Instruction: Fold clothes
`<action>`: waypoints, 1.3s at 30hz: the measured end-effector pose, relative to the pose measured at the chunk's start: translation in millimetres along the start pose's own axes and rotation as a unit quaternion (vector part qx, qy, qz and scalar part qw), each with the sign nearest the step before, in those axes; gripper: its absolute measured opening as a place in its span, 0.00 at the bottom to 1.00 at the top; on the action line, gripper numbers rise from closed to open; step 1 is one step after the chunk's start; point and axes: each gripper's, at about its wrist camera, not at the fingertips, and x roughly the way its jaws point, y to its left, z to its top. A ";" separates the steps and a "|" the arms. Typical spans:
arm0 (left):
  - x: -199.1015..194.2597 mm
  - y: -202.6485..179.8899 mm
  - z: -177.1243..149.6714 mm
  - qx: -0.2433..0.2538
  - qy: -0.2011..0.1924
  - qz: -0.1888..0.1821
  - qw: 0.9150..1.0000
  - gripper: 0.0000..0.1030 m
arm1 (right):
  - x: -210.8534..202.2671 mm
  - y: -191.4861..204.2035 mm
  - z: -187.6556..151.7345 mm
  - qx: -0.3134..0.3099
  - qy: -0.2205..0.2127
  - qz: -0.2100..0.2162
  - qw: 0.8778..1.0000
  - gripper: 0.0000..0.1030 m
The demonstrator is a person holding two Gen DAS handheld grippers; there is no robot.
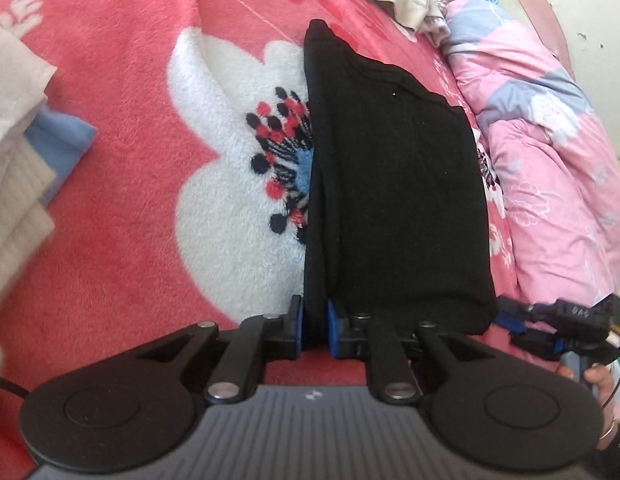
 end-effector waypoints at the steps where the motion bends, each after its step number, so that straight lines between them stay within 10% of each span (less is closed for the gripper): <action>1: -1.4 -0.8 -1.2 -0.001 -0.001 0.000 1.000 0.14 | 7.1 2.5 1.8 0.005 0.010 0.002 1.000 0.25; 5: -4.7 -4.6 -3.0 0.008 -0.011 0.004 1.000 0.10 | 8.8 13.1 -12.5 -0.033 0.020 0.004 0.999 0.04; 17: -8.2 -5.0 -5.1 0.046 -0.016 0.019 0.999 0.08 | 0.5 3.5 -10.3 -0.077 -0.025 -0.058 0.995 0.02; 22: -7.7 -7.7 -5.3 0.056 -0.016 0.026 0.998 0.10 | -8.4 51.3 -9.8 -0.235 -0.064 -0.141 0.960 0.07; 33: -7.5 -7.4 -6.2 0.052 -0.019 0.028 0.998 0.12 | 26.0 44.3 31.9 -0.136 -0.032 -0.011 0.990 0.02; 39: -6.0 -5.7 -6.6 0.052 -0.021 0.024 0.998 0.12 | 3.8 24.0 26.3 -0.111 -0.097 -0.035 0.988 0.00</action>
